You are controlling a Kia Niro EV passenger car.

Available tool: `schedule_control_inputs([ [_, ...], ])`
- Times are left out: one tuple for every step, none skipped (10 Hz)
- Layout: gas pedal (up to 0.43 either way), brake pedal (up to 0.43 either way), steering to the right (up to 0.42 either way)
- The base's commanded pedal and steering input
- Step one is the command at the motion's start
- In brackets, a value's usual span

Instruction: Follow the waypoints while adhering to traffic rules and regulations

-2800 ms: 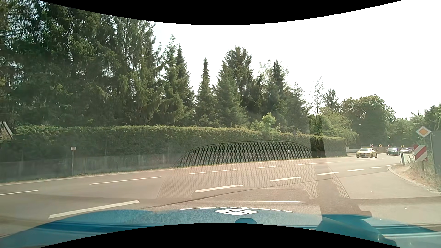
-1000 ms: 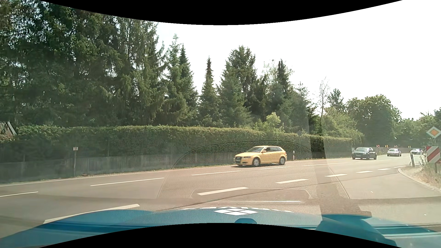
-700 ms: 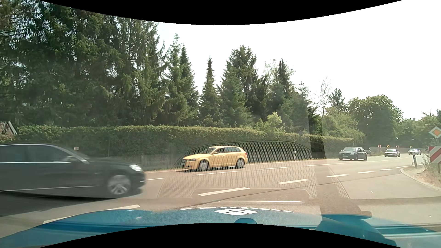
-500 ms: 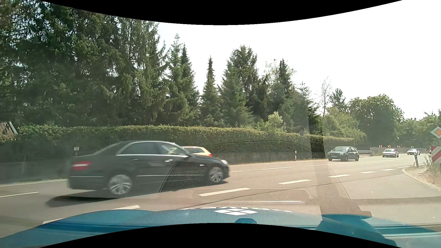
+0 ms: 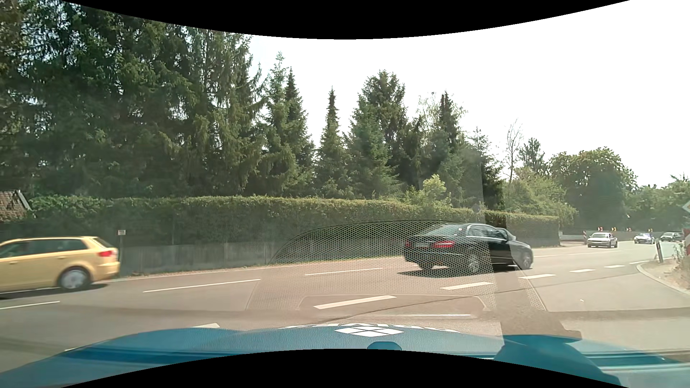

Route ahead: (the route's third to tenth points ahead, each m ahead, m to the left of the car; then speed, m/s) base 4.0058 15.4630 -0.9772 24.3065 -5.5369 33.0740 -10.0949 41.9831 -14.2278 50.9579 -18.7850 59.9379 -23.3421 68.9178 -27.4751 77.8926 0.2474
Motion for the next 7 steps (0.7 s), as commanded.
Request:
schedule_control_inputs([
  [0.0,0.0,-0.309],
  [0.0,0.0,-0.304],
  [0.0,0.0,-0.3],
  [0.0,0.0,-0.3],
  [0.0,0.0,-0.309],
  [0.0,0.0,-0.317],
  [0.0,0.0,-0.317],
])
